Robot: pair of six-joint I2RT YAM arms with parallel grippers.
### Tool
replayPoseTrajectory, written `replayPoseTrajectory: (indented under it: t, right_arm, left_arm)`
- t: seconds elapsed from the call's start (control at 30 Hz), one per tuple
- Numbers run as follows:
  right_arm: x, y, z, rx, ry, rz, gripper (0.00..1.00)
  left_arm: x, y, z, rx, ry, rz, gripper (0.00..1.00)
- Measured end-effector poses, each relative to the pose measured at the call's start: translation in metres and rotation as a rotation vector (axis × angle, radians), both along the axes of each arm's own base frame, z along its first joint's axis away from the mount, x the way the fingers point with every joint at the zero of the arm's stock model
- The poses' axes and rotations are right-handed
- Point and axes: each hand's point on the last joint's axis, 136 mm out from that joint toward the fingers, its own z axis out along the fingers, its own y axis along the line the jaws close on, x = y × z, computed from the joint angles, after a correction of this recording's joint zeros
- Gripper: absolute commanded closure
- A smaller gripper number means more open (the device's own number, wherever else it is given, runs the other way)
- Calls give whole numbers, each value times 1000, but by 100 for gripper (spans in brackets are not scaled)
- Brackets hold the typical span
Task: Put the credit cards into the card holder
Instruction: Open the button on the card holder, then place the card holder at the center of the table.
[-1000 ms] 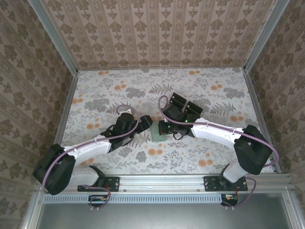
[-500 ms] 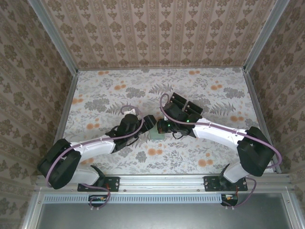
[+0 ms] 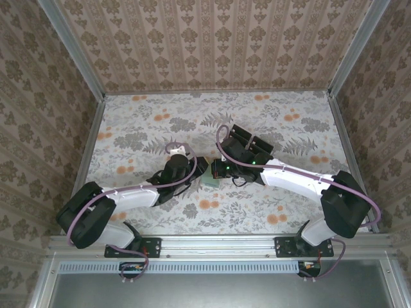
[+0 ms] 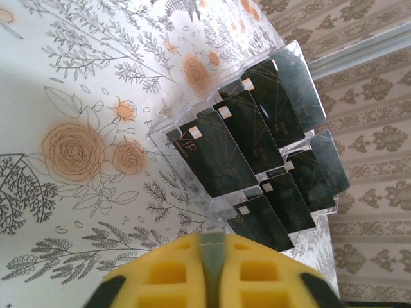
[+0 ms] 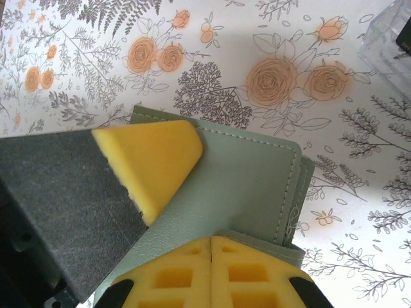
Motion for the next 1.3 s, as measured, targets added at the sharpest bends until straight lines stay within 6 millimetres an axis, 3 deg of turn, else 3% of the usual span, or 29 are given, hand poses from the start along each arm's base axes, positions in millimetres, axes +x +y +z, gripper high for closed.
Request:
replayPoseTrajectory:
  t: [0.2,0.4,0.47,0.5,0.8,1.1,1.3]
  right_arm:
    - [-1,-13,4,18,-20,-21,100]
    - [3,-36,-5,0,-7,-74,98]
    - [2,-37,-3,9,-7,-80,70]
    - [2,-37,-1,14,-10,-82,62]
    - [-1,-38,4,50,-6,-103,48]
    - [-2,-32,5,85,1,-94,49]
    - [0,-28,-12,74,43,-97,63]
  left_arm:
    - [-2,1,9,4,-39,-12,100]
    - [-1,8,18,22,-93,5,100]
    - [0,9,18,29,-99,5,100]
    - [0,9,18,32,-102,5,100]
    - [0,9,18,44,-112,1,100]
    - [0,9,19,47,-117,-1,100]
    - [0,10,19,45,-118,-1,100]
